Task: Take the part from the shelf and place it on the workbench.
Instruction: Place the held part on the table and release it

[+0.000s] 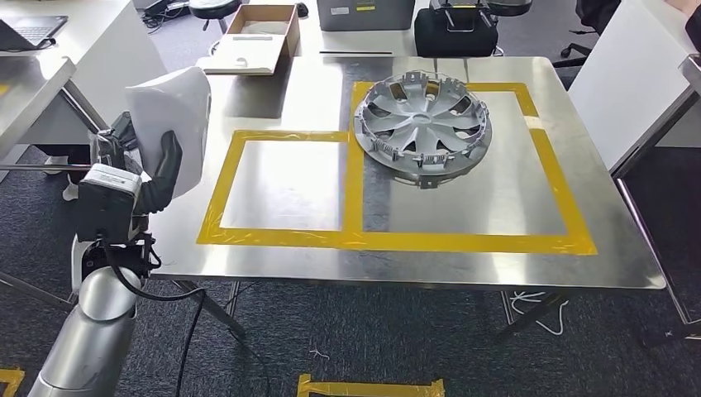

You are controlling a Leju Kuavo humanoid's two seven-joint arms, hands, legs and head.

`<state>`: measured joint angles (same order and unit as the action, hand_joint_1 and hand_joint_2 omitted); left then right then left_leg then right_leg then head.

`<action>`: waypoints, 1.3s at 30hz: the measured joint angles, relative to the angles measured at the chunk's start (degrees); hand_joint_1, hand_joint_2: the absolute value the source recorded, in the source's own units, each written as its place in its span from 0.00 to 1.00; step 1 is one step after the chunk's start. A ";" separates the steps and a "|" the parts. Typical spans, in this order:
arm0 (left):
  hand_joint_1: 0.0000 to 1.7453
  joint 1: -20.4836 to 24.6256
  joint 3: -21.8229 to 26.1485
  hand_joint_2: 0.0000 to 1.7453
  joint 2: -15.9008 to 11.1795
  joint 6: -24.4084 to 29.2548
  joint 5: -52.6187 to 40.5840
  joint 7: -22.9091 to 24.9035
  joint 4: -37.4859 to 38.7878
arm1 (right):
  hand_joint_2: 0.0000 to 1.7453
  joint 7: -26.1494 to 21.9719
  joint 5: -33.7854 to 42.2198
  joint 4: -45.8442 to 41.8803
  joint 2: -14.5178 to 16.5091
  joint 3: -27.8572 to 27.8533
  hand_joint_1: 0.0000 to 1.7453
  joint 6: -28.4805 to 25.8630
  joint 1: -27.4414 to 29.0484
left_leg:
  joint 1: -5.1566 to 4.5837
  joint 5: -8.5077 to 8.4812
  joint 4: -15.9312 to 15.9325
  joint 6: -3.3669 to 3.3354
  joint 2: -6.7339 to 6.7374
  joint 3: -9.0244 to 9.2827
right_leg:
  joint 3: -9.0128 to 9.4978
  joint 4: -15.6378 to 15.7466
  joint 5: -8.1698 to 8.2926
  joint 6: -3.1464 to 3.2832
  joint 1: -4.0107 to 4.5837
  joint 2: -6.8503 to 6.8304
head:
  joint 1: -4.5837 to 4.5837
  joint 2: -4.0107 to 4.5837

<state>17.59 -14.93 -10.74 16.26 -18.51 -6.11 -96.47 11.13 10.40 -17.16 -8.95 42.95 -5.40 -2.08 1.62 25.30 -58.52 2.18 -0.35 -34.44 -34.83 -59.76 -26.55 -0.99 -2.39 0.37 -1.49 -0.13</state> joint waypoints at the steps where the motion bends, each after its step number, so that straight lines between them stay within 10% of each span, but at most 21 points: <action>1: 1.00 -0.01 0.12 1.00 -0.17 0.26 -0.85 0.38 0.04 | 1.00 0.00 0.00 0.00 0.06 -0.11 0.00 -0.01 0.04 | -0.01 0.01 0.01 -0.04 -0.03 0.00 | 0.12 0.24 0.09 -0.13 -0.02 0.00 | 0.03 0.00; 23: 1.00 2.83 3.47 1.00 -5.51 -2.79 -24.38 10.91 8.10 | 1.00 1.29 -2.49 -0.44 0.91 -1.19 0.00 0.36 -0.07 | -0.35 -0.16 0.03 -1.09 -0.07 -0.02 | 0.85 1.59 0.81 -1.23 -0.34 0.00 | 0.02 0.00; 39: 1.00 28.20 -4.85 1.00 -7.94 -6.32 -30.39 5.05 43.16 | 1.00 2.72 -6.66 -0.67 0.92 -1.58 0.00 3.02 -2.31 | -0.42 -0.36 0.01 -1.35 -0.06 -0.03 | 0.87 1.67 1.02 -1.50 -0.41 0.00 | 0.03 0.00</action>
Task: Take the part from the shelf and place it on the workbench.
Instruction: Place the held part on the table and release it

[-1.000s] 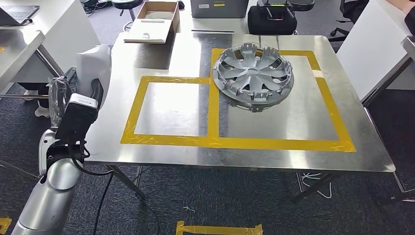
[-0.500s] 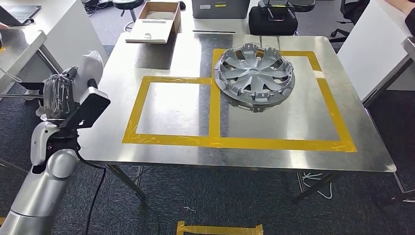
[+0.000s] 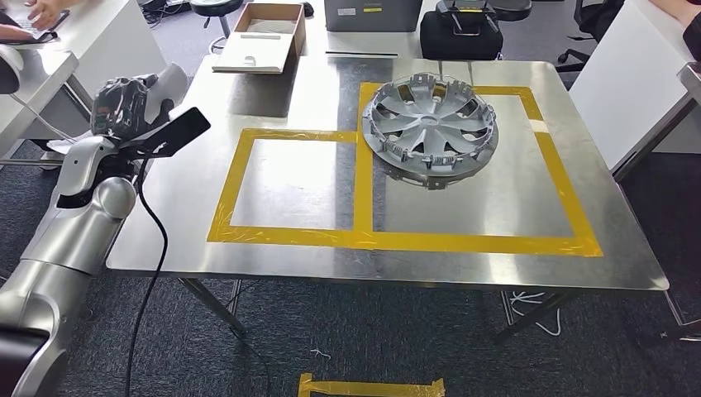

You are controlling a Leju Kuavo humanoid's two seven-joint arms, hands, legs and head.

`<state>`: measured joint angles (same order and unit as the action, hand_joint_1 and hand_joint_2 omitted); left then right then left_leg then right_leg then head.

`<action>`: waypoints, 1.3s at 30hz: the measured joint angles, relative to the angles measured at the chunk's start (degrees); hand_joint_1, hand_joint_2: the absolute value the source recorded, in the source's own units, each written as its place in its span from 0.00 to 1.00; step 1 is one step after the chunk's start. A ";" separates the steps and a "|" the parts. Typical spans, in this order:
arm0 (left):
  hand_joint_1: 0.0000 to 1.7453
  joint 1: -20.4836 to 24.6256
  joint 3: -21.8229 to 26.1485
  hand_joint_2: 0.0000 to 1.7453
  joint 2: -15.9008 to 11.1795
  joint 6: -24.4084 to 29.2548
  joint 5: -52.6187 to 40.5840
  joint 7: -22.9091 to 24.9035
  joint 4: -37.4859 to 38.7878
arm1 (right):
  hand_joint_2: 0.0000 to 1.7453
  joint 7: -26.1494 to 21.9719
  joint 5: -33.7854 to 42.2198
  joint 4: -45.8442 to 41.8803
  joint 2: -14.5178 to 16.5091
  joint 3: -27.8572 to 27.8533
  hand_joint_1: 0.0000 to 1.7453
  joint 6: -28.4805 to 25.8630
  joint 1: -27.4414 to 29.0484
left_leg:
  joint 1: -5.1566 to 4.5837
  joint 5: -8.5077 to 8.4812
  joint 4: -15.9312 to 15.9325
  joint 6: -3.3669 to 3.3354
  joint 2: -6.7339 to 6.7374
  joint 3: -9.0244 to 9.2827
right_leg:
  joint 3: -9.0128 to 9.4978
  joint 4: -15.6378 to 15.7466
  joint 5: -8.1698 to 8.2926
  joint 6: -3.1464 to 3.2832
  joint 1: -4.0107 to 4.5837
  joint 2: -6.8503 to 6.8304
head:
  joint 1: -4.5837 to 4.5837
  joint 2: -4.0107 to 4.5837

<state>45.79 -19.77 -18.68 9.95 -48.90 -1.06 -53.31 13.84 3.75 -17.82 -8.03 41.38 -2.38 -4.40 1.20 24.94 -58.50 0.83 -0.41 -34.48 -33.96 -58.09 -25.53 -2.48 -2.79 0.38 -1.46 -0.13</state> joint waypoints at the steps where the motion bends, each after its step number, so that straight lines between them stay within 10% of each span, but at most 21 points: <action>1: 1.00 1.59 -0.62 1.00 0.30 0.21 0.33 -0.29 2.03 | 1.00 0.13 -0.23 -0.02 -0.01 -0.03 0.00 0.03 -0.21 | -0.01 0.00 0.00 -0.01 0.01 0.00 | 0.01 0.01 0.01 -0.02 -0.01 0.00 | 0.00 0.00; 20: 1.00 14.12 -7.69 1.00 9.00 -2.99 3.91 -3.69 15.07 | 1.00 0.89 -2.56 -0.12 -0.63 -0.56 0.00 1.92 -1.45 | -0.14 -0.11 0.00 -0.18 -0.05 -0.16 | 0.02 0.18 0.15 -0.23 -0.14 -0.04 | 0.01 0.00; 39: 1.00 11.42 -14.67 1.00 21.68 -8.07 14.16 -6.52 11.56 | 1.00 1.01 -3.76 -0.10 -0.54 -1.70 0.00 2.49 -1.51 | -0.35 -0.21 0.01 -0.44 -0.34 -0.30 | 0.02 0.32 0.24 -0.39 -0.32 -0.33 | -0.01 0.00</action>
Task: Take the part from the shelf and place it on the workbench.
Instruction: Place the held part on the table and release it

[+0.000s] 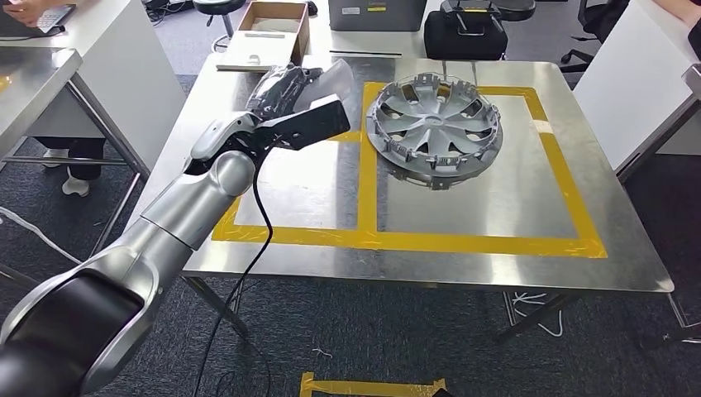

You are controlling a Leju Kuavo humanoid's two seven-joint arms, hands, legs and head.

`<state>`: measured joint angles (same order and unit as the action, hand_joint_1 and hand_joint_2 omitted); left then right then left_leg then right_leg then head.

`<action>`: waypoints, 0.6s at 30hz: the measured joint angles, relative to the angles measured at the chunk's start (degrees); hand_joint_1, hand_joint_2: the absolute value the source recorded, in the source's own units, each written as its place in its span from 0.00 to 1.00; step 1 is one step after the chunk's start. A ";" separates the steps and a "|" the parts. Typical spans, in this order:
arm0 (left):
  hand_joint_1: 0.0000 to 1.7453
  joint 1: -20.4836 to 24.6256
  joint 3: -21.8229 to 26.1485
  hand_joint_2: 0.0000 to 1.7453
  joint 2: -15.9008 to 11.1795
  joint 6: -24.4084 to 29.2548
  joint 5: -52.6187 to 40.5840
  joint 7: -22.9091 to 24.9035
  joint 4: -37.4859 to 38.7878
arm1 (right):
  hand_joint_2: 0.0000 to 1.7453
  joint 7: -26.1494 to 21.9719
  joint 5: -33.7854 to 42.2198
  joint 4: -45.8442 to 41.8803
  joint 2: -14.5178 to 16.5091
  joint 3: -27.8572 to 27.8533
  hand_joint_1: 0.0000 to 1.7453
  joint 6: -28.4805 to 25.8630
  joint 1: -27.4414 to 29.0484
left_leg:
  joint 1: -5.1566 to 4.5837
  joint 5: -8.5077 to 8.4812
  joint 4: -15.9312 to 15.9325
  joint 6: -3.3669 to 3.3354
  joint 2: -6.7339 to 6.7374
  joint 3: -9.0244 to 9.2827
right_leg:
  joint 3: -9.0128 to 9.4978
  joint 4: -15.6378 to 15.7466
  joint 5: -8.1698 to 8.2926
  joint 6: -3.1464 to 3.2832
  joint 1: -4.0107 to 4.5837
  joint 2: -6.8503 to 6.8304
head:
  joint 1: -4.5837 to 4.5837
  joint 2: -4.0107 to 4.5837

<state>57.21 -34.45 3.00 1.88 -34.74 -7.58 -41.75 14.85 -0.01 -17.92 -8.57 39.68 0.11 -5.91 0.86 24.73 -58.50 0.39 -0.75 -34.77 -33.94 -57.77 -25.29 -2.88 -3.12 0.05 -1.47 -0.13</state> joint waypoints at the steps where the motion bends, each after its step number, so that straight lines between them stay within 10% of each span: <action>1: 1.00 -0.10 -0.22 1.00 0.20 0.00 0.18 0.09 0.00 | 1.00 -0.01 0.05 0.00 0.00 -0.21 0.00 -0.01 0.16 | 0.00 0.00 0.00 0.00 0.00 0.00 | 0.00 0.00 0.00 0.00 0.00 0.01 | 0.00 0.00; 18: 1.00 -0.33 -2.16 1.00 0.91 0.90 0.10 1.18 0.82 | 1.00 -0.17 -0.07 0.07 0.03 -1.90 0.00 -0.55 0.94 | -0.02 -0.01 0.00 -0.01 0.00 -0.01 | 0.00 0.00 0.01 -0.01 -0.01 0.02 | 0.01 0.00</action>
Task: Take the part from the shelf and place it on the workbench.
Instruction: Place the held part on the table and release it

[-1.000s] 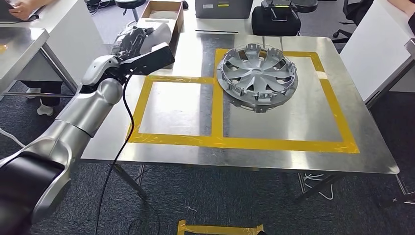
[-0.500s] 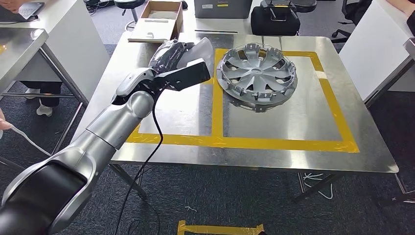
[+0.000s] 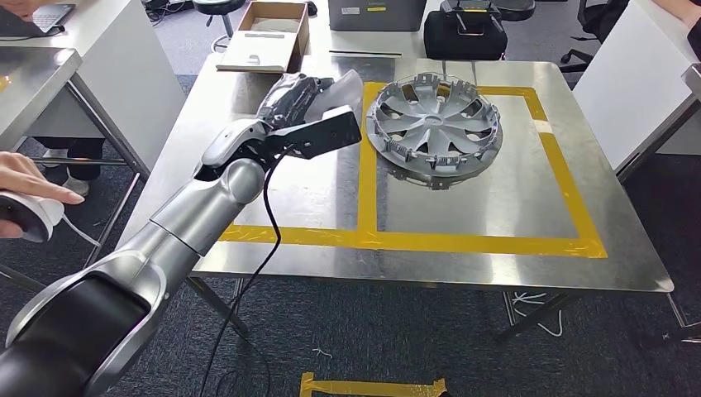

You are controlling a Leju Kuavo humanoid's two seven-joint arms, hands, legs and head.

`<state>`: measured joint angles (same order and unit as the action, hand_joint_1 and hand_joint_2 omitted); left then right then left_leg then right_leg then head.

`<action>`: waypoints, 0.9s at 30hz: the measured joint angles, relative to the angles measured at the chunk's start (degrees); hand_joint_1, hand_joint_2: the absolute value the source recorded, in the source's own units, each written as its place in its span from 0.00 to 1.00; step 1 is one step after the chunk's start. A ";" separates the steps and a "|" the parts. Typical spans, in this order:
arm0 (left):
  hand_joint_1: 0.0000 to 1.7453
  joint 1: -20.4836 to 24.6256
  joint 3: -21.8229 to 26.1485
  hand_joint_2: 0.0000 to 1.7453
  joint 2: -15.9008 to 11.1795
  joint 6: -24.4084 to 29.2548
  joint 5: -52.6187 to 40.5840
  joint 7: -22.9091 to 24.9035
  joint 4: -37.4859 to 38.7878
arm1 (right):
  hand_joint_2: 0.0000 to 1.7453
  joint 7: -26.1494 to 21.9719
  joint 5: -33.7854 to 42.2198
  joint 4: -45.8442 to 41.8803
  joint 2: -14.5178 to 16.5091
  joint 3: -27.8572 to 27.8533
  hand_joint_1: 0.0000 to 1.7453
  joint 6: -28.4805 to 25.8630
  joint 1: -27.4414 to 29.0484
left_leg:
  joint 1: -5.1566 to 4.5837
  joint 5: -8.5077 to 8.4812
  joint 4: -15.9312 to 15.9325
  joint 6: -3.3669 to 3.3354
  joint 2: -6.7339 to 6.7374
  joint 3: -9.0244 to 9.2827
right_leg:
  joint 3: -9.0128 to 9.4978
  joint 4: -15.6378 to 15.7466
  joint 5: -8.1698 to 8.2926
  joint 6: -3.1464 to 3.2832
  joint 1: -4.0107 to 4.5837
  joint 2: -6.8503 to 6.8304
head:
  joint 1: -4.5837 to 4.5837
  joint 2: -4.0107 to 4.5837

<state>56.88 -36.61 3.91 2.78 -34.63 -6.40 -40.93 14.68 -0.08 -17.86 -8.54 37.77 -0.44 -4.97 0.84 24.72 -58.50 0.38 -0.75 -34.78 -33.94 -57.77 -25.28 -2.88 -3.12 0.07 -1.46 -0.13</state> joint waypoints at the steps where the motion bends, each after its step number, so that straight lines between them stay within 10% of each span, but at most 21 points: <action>1: 1.00 0.00 0.01 1.00 -0.01 0.20 -0.06 0.30 0.21 | 1.00 -0.01 -0.08 0.00 0.01 -0.09 0.00 -0.01 0.02 | 0.00 0.00 0.00 0.00 0.00 0.00 | 0.00 0.00 0.00 0.00 0.00 0.00 | 0.00 0.00; 27: 1.00 -1.31 0.71 1.00 -1.33 2.69 -0.95 1.00 9.51 | 1.00 0.04 -1.89 0.36 0.36 -1.72 0.00 -0.04 0.16 | 0.00 0.00 0.01 0.00 0.00 -0.02 | 0.01 0.00 0.00 0.00 0.00 0.00 | 0.00 0.00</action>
<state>55.57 -35.90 2.58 5.46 -35.58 -5.40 -31.42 14.72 -1.97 -17.50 -8.18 36.06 -0.48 -4.81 0.83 24.72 -58.49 0.38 -0.76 -34.80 -33.93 -57.77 -25.28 -2.88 -3.12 0.06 -1.46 -0.13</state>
